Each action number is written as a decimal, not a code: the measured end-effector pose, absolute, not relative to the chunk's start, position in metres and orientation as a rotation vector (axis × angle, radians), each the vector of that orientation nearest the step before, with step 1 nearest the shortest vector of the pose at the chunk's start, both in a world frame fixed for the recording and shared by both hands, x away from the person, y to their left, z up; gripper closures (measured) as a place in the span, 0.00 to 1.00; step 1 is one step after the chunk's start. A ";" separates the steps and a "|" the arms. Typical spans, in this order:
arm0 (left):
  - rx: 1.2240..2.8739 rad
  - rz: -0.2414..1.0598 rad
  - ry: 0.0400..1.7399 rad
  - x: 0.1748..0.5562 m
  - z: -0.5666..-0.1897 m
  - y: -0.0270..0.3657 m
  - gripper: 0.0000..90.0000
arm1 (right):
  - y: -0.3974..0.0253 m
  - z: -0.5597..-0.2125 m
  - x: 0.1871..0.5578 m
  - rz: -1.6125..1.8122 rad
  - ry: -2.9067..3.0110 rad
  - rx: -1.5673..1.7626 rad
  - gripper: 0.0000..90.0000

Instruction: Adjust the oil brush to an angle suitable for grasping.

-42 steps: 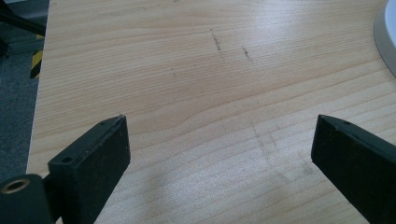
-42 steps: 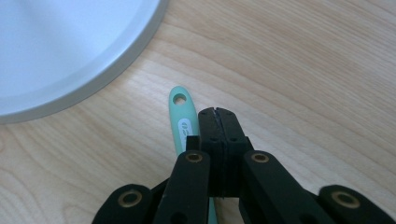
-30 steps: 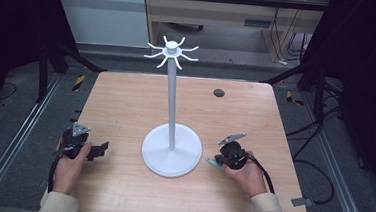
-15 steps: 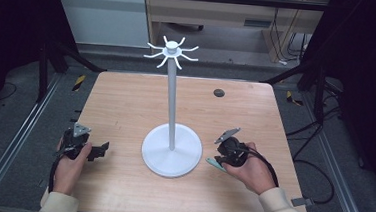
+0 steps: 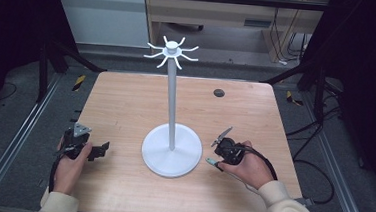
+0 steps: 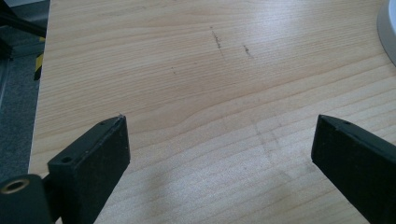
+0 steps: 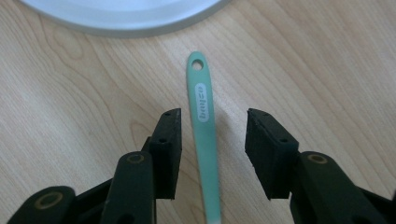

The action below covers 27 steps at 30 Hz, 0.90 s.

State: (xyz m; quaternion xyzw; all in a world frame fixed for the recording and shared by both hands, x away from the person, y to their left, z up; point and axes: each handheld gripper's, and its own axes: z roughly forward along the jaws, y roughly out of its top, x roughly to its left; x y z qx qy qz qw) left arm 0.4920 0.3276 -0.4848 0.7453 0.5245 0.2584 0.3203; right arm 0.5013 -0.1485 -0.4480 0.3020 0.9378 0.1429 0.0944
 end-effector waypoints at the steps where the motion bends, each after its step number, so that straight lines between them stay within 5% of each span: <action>1: 1.962 0.681 1.378 0.492 -0.485 0.328 0.04 | -0.148 -0.449 0.502 0.409 2.794 0.889 0.64; 27: 1.974 0.678 1.377 0.493 -0.486 0.326 0.04 | -0.157 -0.461 0.504 0.297 2.875 0.852 0.79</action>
